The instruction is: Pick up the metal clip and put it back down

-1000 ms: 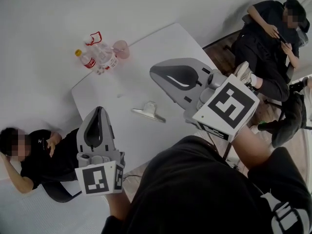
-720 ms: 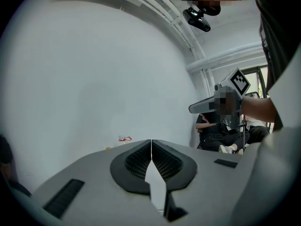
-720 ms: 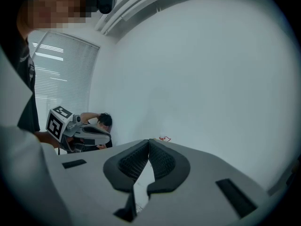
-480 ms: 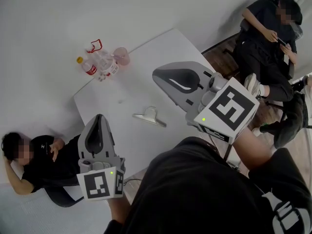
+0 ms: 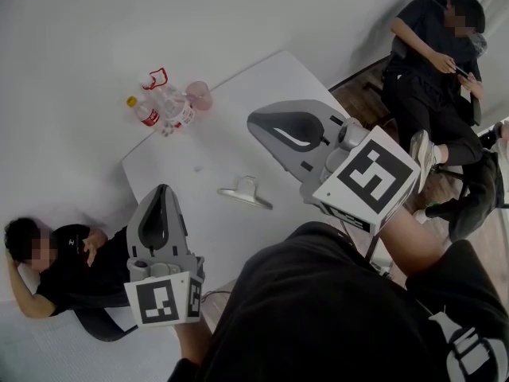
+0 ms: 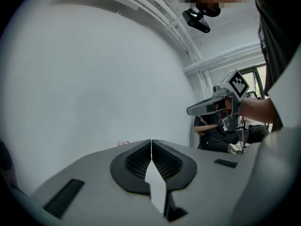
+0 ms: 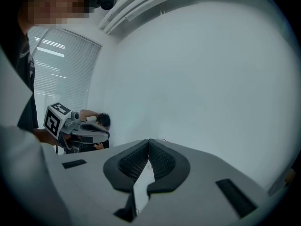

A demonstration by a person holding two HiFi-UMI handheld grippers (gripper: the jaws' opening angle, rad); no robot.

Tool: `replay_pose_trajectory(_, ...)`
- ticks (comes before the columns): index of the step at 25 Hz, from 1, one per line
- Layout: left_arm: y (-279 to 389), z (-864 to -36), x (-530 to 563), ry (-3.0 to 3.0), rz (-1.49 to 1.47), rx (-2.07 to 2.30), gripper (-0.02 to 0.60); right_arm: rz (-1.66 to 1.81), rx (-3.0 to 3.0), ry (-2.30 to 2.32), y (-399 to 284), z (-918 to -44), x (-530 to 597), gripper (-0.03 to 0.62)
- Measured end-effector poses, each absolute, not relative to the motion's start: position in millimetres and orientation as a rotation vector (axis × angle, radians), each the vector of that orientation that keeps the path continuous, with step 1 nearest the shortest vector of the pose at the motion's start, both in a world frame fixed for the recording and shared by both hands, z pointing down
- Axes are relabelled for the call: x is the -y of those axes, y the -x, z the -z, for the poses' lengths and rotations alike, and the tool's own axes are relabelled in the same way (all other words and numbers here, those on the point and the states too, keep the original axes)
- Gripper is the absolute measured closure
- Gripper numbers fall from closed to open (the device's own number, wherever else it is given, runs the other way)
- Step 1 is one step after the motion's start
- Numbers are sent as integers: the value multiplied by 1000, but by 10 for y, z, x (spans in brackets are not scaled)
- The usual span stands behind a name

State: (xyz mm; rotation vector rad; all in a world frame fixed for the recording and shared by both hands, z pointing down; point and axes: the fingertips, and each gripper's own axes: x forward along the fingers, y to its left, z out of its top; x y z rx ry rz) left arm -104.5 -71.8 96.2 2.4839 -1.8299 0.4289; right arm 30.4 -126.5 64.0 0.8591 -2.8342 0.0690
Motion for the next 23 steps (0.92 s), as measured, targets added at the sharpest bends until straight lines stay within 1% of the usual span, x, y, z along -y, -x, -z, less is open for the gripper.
replay_pose_trajectory(16,1034,-931,700,-2496,-421,1832,558,-37,2828,-852,-319,-648,1248,574)
replay_pose_trajectory(23,1058,-963,856,-2506,-423,1814,558,-43,2819,-848,-259,-697,1392,574)
